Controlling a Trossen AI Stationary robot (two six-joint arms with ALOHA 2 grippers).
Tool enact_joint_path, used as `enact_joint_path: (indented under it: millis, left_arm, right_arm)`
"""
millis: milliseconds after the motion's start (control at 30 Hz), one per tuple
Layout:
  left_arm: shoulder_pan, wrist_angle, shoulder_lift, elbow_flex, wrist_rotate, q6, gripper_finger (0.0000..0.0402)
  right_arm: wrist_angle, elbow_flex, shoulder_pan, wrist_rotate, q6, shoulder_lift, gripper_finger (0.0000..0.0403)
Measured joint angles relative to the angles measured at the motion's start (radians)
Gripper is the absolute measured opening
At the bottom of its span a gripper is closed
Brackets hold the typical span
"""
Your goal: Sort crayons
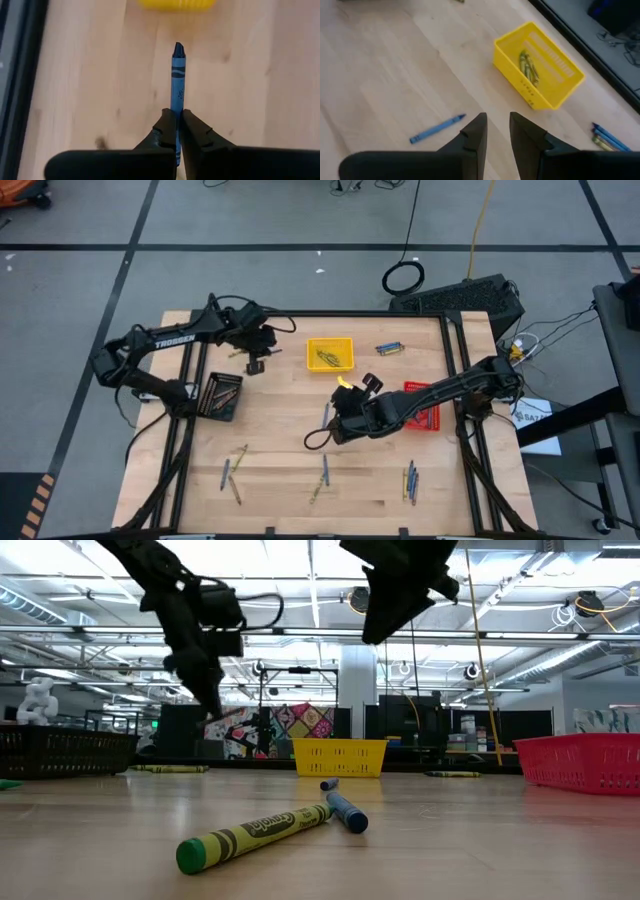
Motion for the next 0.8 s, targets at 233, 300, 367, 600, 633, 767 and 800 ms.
enact_joint_path:
  millis: [233, 300, 367, 600, 633, 767, 800]
  left_arm:
    - [-0.052, 0.105, -0.043, 0.000, 0.071, -0.044, 0.0001]
    - [-0.069, 0.126, -0.047, 0.000, 0.076, -0.045, 0.0001]
    - [-0.087, 0.149, -0.052, 0.000, 0.076, -0.045, 0.0001]
    - [-0.129, 0.177, -0.099, 0.000, 0.073, -0.070, 0.0002]
    - [-0.130, 0.171, -0.112, 0.000, 0.071, -0.071, 0.0003]
    - [-0.137, 0.167, -0.176, 0.000, 0.065, -0.092, 0.0003]
    - [-0.137, 0.167, -0.194, 0.000, 0.065, -0.095, 0.0003]
  right_arm:
    - [0.083, 0.000, -0.038, -0.004, -0.091, 0.000, 0.0070]
    - [0.109, 0.000, -0.054, -0.004, -0.116, 0.000, 0.0070]
    - [0.150, 0.000, -0.071, -0.004, -0.162, 0.000, 0.0070]
    - [0.287, 0.000, -0.115, -0.008, -0.327, -0.030, 0.0070]
    - [0.295, 0.000, -0.119, -0.008, -0.344, -0.045, 0.0070]
    - [0.298, 0.000, -0.122, -0.008, -0.397, -0.131, 0.0070]
    - [0.293, 0.000, -0.121, -0.008, -0.403, -0.156, 0.0070]
